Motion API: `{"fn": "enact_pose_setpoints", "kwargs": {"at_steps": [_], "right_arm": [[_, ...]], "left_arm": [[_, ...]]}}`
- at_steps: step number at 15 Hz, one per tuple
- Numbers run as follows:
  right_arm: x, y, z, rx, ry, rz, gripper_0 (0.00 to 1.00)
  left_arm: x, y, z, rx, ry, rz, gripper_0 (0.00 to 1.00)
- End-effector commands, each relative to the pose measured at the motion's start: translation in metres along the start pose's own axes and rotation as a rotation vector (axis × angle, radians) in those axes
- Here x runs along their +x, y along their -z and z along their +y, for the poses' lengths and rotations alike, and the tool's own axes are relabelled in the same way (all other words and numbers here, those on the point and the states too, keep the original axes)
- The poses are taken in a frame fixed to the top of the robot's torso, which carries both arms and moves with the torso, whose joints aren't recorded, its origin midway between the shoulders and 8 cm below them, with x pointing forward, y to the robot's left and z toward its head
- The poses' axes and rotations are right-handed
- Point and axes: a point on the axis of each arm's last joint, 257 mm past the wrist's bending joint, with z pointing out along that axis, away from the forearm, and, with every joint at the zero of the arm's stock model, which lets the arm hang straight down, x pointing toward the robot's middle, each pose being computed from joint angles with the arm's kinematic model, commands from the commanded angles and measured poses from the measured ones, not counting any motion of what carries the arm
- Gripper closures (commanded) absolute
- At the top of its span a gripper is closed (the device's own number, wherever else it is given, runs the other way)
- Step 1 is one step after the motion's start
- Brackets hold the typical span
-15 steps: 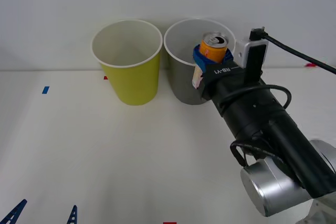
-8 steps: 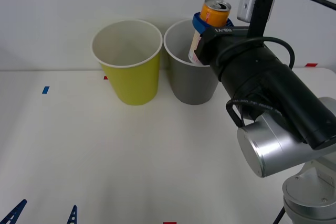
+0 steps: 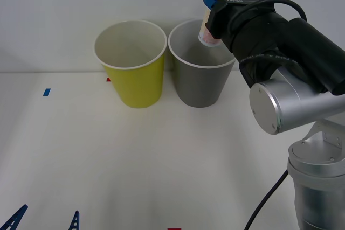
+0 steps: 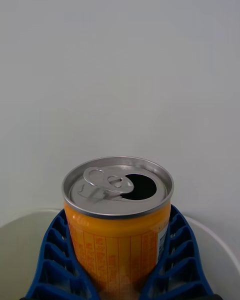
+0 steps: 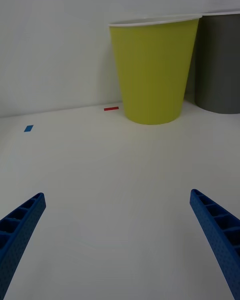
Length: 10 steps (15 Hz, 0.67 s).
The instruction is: Put cans in the gray bin and PET bottles in the light green bin.
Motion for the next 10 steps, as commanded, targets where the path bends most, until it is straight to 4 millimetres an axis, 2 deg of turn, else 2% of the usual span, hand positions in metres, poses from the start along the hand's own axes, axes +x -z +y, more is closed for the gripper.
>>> {"fn": "enact_pose_setpoints", "kwargs": {"at_steps": [1,3,6,10], "right_arm": [[-0.005,-0.019,-0.012,-0.012,0.070,0.012,1.00],[-0.009,-0.033,-0.018,-0.020,0.138,0.008,1.00],[-0.002,-0.059,-0.018,-0.030,0.137,0.012,1.00],[0.006,-0.083,-0.008,-0.060,0.133,0.016,1.00]], "left_arm": [[0.000,0.000,0.000,0.000,0.000,0.000,0.00],[0.000,0.000,0.000,0.000,0.000,0.000,0.00],[0.000,0.000,0.000,0.000,0.000,0.000,0.00],[0.000,0.000,0.000,0.000,0.000,0.000,0.00]]}}
